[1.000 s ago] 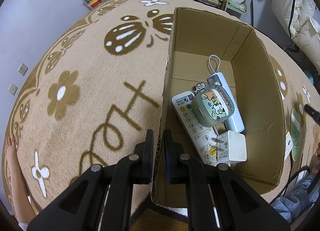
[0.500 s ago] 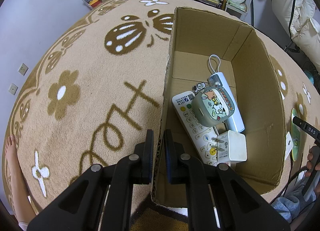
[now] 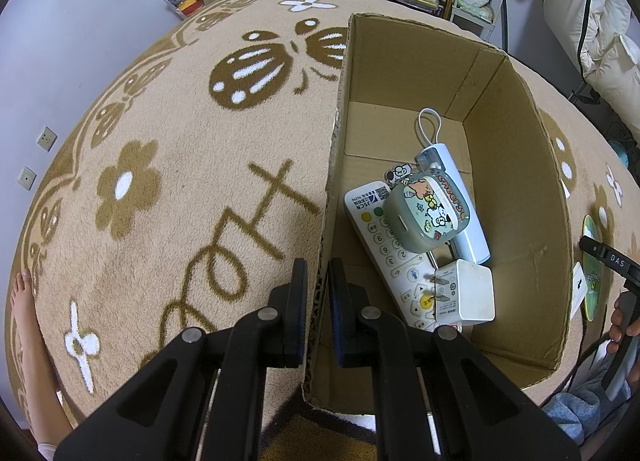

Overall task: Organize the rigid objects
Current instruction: 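Grasp the green Pochacco surfboard item with the right gripper and lift it, then lower the surfboard item upright into the box and open the right gripper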

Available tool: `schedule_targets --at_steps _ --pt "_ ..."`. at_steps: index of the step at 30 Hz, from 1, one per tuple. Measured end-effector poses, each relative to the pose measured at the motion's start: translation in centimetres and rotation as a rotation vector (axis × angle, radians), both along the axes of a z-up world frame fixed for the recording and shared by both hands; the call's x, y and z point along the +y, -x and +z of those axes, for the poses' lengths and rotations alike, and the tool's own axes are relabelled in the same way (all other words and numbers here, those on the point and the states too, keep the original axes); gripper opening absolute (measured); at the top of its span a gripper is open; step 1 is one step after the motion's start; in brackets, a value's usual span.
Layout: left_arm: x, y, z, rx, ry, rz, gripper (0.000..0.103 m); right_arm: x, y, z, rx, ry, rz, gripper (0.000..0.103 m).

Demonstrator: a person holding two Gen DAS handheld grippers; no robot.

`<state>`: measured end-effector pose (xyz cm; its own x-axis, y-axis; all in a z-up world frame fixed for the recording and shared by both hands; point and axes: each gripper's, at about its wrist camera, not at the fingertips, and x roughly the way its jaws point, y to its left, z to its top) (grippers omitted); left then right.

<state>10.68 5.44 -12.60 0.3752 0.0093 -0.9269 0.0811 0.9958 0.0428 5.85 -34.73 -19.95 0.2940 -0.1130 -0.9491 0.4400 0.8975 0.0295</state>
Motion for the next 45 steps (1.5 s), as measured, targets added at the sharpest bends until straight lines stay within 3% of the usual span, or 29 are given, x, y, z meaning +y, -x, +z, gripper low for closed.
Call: schedule_targets --at_steps 5,10,17,21,30,39,45 --pt "0.1 0.0 0.0 0.001 0.001 0.001 0.011 0.6 -0.1 -0.3 0.015 -0.013 -0.008 0.098" --pt "0.0 0.0 0.0 0.001 0.000 0.001 0.011 0.7 -0.1 0.5 0.027 -0.038 -0.014 0.081" --pt "0.1 0.0 0.0 0.001 0.001 0.001 0.011 2.7 -0.6 0.4 0.088 0.031 -0.004 0.079" --pt "0.2 0.1 0.0 0.002 0.003 0.002 0.011 3.5 -0.5 0.9 0.077 0.028 -0.004 0.059" --pt "0.2 0.2 -0.1 0.002 0.005 0.002 0.011 3.5 -0.5 3.9 -0.089 -0.068 -0.002 0.059" --pt "0.2 0.1 -0.1 0.002 0.005 0.002 0.011 8.2 -2.5 8.1 -0.232 -0.081 0.131 0.059" --pt "0.1 0.2 -0.1 0.003 0.010 0.003 0.011 12.2 -3.6 10.6 -0.333 -0.156 0.207 0.059"
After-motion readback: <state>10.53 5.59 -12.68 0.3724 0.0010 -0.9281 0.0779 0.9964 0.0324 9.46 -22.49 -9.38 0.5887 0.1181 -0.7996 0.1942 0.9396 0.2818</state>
